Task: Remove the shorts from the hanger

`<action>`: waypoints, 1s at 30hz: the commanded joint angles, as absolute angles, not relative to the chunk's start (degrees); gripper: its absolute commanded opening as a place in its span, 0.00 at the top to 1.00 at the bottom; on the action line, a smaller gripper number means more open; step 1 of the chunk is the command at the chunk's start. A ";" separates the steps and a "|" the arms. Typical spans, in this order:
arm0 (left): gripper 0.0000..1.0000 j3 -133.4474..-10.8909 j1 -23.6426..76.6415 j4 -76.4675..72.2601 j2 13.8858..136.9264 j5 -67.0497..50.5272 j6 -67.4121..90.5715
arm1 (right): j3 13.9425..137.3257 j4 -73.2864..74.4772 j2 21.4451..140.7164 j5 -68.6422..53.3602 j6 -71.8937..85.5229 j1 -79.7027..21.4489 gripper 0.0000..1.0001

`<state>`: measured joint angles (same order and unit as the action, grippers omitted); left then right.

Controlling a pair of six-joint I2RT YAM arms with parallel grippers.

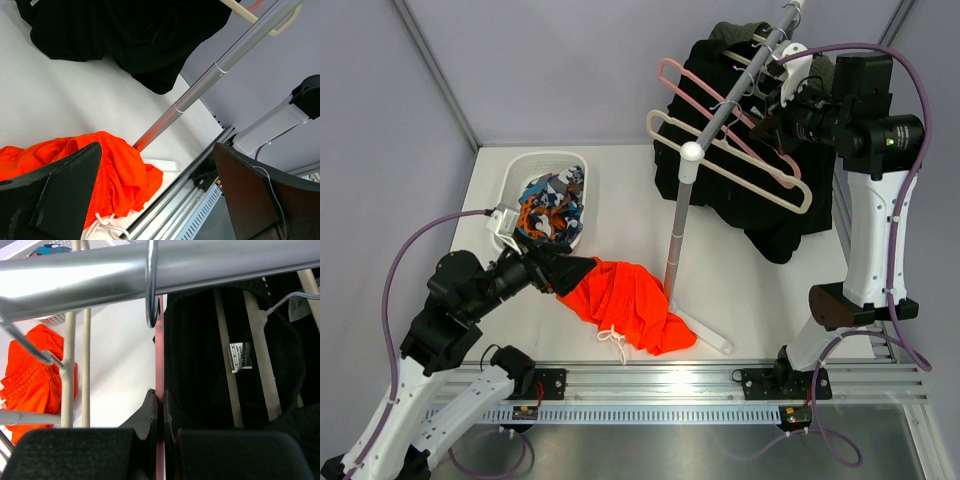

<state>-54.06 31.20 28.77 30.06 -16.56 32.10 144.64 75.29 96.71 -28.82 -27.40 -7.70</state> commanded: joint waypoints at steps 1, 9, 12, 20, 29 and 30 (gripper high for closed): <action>0.01 -52.47 31.38 26.54 29.62 -17.75 31.20 | 146.43 83.41 97.38 -30.67 -32.96 -7.38 1.00; 0.01 -49.66 31.38 24.52 30.32 -18.19 32.26 | 141.61 83.86 95.63 -30.50 -34.81 -7.38 0.97; 0.01 -48.61 31.38 23.73 31.11 -18.54 33.04 | 140.63 83.76 94.66 -30.06 -34.89 -7.47 0.89; 0.01 -42.90 33.74 20.74 33.83 -15.40 38.05 | 138.96 83.32 90.72 -29.71 -33.75 -7.38 0.38; 0.01 -44.47 46.75 26.79 47.18 7.78 44.73 | 132.90 73.83 79.11 -14.44 -25.76 -5.10 0.00; 0.01 -46.04 47.80 29.50 49.11 10.00 45.43 | 130.98 72.78 78.14 -13.89 -25.23 -3.53 0.00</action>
<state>-42.96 45.04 25.71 44.75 -2.44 41.58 133.16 74.37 81.36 -21.67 -25.74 -5.85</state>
